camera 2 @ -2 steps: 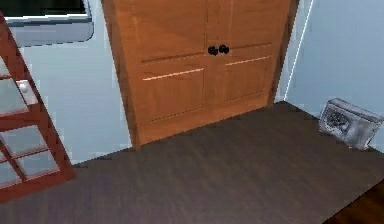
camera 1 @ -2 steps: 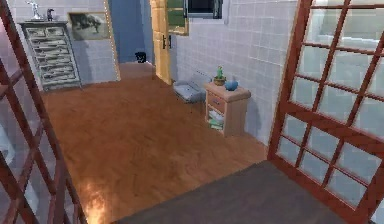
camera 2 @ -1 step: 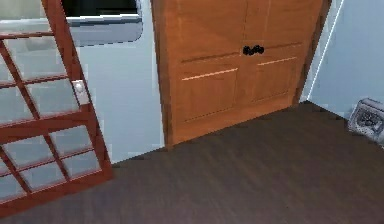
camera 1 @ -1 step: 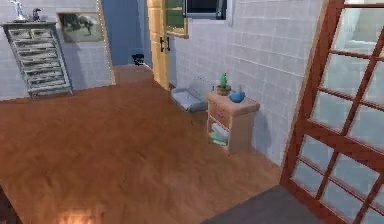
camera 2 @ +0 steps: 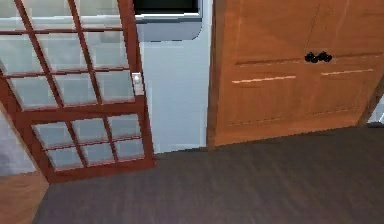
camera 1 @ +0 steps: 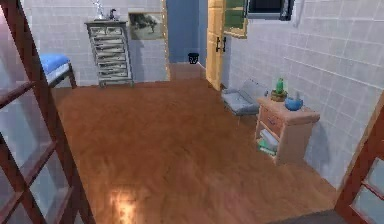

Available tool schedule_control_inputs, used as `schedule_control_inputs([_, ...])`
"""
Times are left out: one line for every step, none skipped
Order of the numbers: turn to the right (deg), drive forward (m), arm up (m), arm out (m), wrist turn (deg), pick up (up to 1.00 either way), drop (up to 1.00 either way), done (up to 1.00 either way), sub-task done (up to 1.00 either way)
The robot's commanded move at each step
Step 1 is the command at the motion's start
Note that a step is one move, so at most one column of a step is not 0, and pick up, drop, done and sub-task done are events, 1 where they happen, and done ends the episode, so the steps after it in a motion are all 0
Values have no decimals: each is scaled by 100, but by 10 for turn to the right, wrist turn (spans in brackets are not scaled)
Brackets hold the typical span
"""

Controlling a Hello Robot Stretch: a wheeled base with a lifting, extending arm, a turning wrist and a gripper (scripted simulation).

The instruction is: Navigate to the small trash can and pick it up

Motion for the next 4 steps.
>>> schedule_control_inputs([0, 100, 0, 0, 0, 0, 0, 0, 0])
schedule_control_inputs([-30, 0, 0, 0, 0, 0, 0, 0, 0])
schedule_control_inputs([0, 100, 0, 0, 0, 0, 0, 0, 0])
schedule_control_inputs([0, 100, 0, 0, 0, 0, 0, 0, 0])
